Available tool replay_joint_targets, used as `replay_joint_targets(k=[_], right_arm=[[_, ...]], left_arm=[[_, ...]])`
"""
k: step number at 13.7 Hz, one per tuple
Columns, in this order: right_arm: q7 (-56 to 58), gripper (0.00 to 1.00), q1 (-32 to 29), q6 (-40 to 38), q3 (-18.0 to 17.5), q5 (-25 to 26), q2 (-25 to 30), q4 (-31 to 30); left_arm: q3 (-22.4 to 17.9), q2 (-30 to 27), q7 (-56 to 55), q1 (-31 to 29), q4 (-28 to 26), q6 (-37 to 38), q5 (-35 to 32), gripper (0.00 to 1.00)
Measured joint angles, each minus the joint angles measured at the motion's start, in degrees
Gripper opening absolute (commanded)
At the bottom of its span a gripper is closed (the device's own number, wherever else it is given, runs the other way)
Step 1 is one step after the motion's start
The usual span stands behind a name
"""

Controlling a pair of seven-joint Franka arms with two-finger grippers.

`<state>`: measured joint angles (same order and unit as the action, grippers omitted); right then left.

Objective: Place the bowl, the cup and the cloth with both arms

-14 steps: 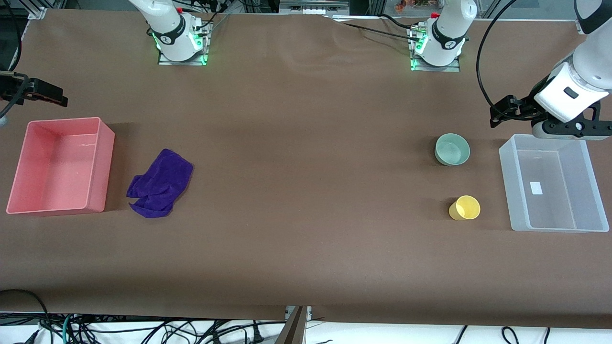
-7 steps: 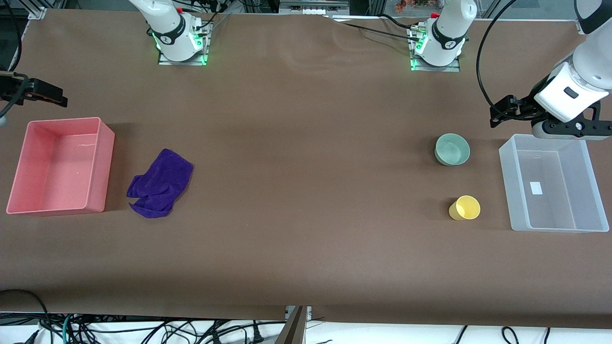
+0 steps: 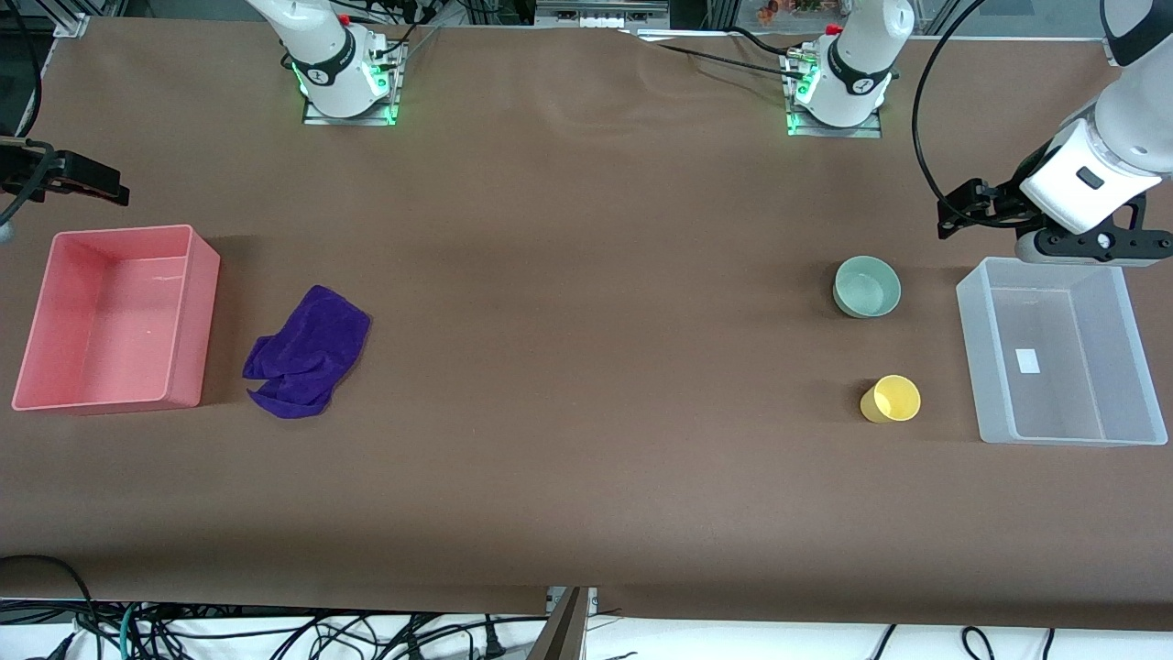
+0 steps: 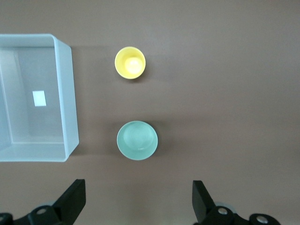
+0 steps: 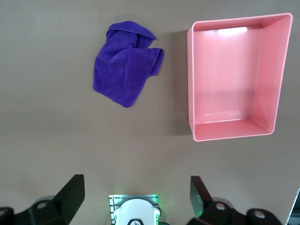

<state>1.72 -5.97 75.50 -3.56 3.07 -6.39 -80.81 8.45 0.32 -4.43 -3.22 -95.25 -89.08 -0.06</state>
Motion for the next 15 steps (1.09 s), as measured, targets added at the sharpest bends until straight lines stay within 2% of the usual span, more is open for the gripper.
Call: replay_joint_targets(k=[9, 12, 15], right_arm=[[0.0, 0.99, 0.0, 0.7, 0.0, 0.0, -0.2, 0.0], [0.1, 0.99, 0.3, 2.3, -0.1, -0.1, -0.7, -0.2], [0.1, 0.99, 0.8, 5.1, -0.1, -0.7, -3.5, -0.6]], left_arm=[[-0.2, 2.8, 0.0, -1.1, -1.7, 2.2, -0.2, 1.00], [-0.1, 3.8, 1.3, -1.2, -6.4, -3.9, -4.0, 1.00], [-0.1, 4.1, 6.6, -1.7, -14.5, -12.0, -5.1, 1.00]])
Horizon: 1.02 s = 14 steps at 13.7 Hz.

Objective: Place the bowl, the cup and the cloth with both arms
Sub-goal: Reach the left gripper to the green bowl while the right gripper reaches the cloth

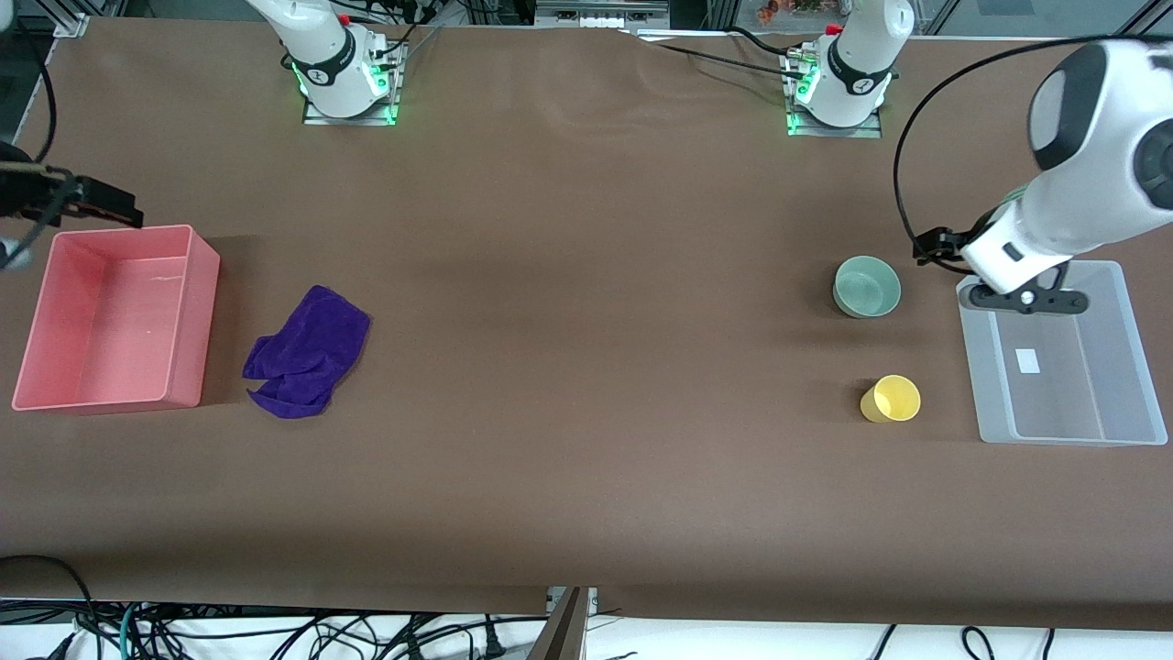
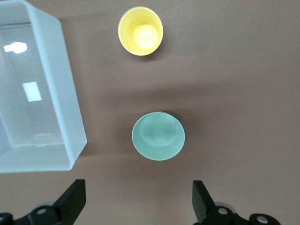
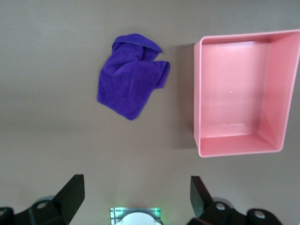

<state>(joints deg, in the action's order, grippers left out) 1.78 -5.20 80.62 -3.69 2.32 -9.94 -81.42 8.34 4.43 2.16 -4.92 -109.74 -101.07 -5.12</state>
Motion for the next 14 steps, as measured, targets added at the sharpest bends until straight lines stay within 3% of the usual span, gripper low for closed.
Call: replay_joint_targets(k=[7, 11, 12, 13, 14], right_arm=[[0.1, 0.99, 3.3, 7.3, 0.0, -0.4, -13.4, -0.9], [0.1, 0.99, 3.3, 15.3, 0.0, -2.6, -19.4, -1.8], [0.1, 0.99, 3.3, 18.1, 0.0, -2.6, -20.5, -2.5], [0.1, 0.99, 3.3, 21.6, 0.0, -2.6, -21.5, -3.9], [0.1, 0.99, 3.3, 26.1, 0.1, -2.6, -22.2, -5.9]], left_arm=[[-0.1, 1.7, 11.6, -4.4, -22.9, -30.9, -2.9, 1.00], [-0.1, 11.0, 19.8, -9.9, -25.7, -44.6, -2.9, 1.00], [-0.1, 13.5, 20.3, -10.6, -25.7, -46.3, -2.9, 0.89], [-0.1, 15.6, 20.6, -11.0, -25.7, -47.5, -2.9, 0.45], [-0.1, 17.0, 20.7, -11.1, -25.7, -48.5, -2.9, 0.17]])
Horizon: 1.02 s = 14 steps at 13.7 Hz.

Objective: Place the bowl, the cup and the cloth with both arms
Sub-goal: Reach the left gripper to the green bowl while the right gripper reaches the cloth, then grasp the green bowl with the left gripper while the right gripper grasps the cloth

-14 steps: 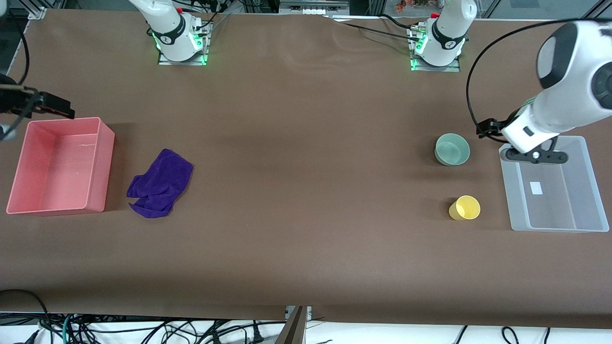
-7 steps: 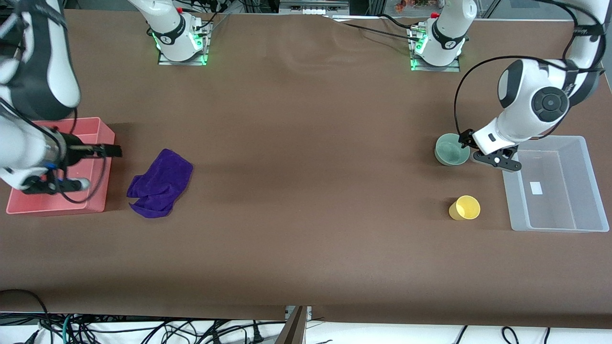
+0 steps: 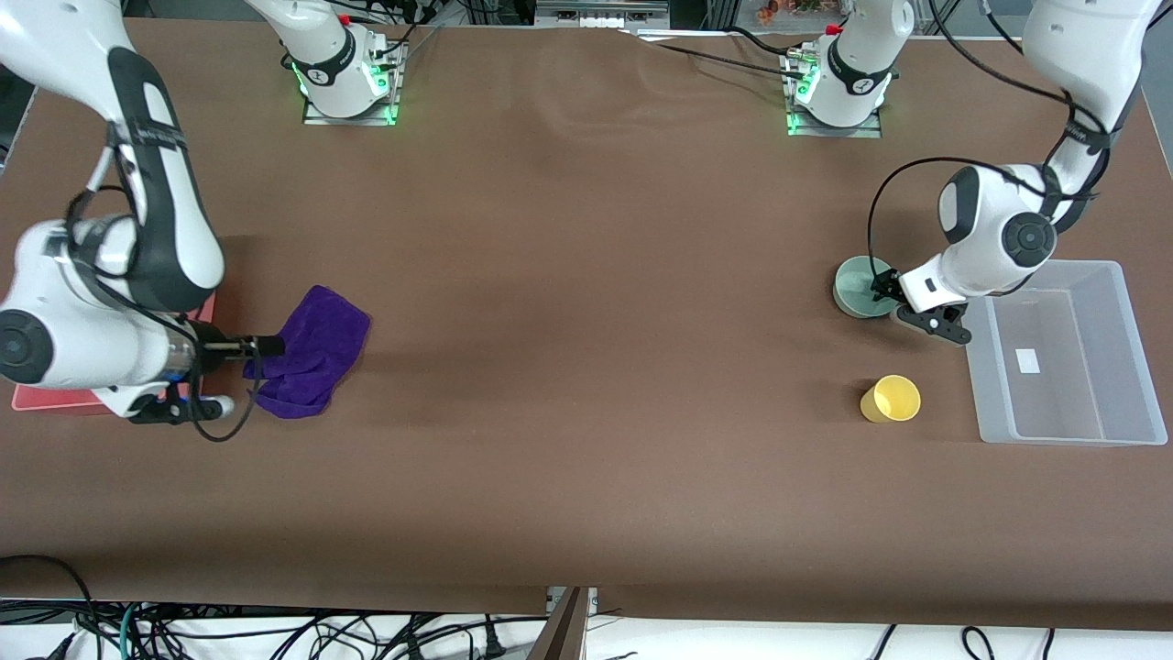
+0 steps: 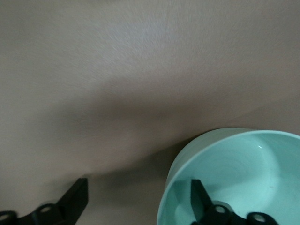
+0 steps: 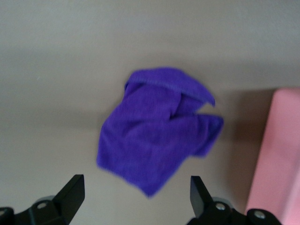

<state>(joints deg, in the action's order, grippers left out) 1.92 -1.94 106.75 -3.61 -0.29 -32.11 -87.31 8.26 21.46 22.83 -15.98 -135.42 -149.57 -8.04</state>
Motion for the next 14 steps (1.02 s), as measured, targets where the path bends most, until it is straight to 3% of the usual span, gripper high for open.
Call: replay_joint_targets(k=[1, 7, 8, 10, 11, 14], right_arm=[[0.0, 0.99, -0.1, 5.3, 0.1, 0.0, -0.4, -2.7], [0.0, 0.99, -0.3, 27.3, 0.5, 0.0, -0.9, -17.1], [0.0, 0.86, -0.3, 30.3, 0.6, 0.0, -0.9, -19.1], [0.0, 0.24, -0.3, 34.0, 0.6, 0.0, -1.4, -21.7], [0.0, 0.00, -0.3, 34.5, 0.6, 0.0, -1.6, -22.2], [0.0, 0.00, -0.3, 34.5, 0.6, 0.0, -1.5, -22.3]], left_arm=[[0.0, 0.4, 0.0, 0.0, 0.2, -0.4, 0.0, 0.00], [0.1, -0.1, 0.0, 0.0, 0.8, -0.4, 0.0, 0.00], [0.2, -0.1, 0.1, 0.0, 0.9, -0.4, 0.0, 0.00], [0.8, -0.1, 0.1, 0.0, 1.0, -0.1, 0.0, 0.00], [1.1, -0.3, 0.1, 0.0, 1.0, -0.1, 0.0, 0.00], [1.6, -1.7, 0.1, 0.0, 2.1, 2.4, 0.0, 0.00]])
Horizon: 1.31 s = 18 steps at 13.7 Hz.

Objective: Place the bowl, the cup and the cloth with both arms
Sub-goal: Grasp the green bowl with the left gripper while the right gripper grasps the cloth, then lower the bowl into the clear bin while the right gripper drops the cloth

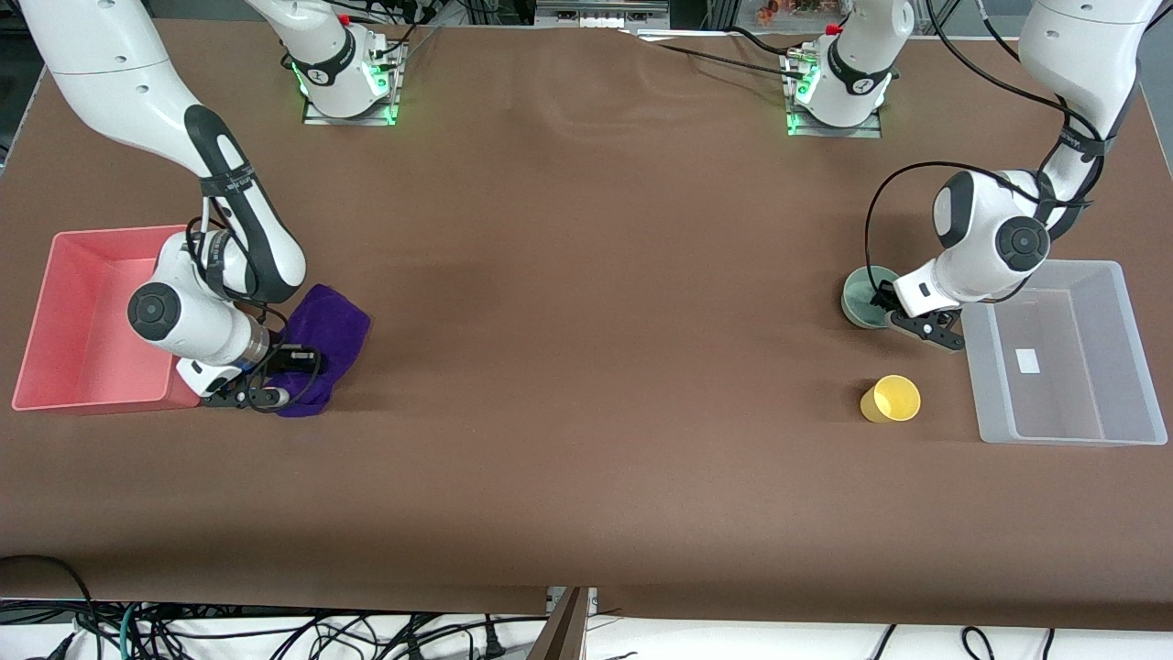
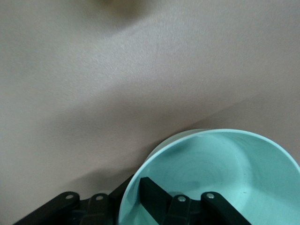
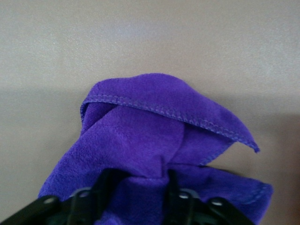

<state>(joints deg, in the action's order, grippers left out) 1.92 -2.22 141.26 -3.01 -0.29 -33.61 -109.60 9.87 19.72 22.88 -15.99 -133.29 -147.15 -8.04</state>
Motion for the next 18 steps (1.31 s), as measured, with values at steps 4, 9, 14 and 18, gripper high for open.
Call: replay_joint_targets(k=[4, 9, 14, 18], right_arm=[[0.0, 0.00, 0.0, -8.1, 0.0, 0.0, 1.1, 3.5], [1.6, 0.00, -0.1, -28.1, 0.3, 0.0, 7.0, 12.1], [14.3, 0.00, -1.5, -42.2, 5.2, 0.1, 11.5, 18.2], [25.0, 0.00, -2.2, -50.8, 11.5, 0.1, 12.3, 24.0]], left_arm=[[0.8, -4.1, 0.0, 0.0, 7.8, 15.5, 0.3, 0.00], [0.6, -6.2, 2.2, -2.4, 25.0, 37.1, 0.5, 0.00], [-0.2, -0.5, 16.1, -13.8, 33.5, 38.4, 0.3, 0.00], [-0.3, 13.0, 21.8, -20.0, 41.6, 34.2, -0.9, 0.00]])
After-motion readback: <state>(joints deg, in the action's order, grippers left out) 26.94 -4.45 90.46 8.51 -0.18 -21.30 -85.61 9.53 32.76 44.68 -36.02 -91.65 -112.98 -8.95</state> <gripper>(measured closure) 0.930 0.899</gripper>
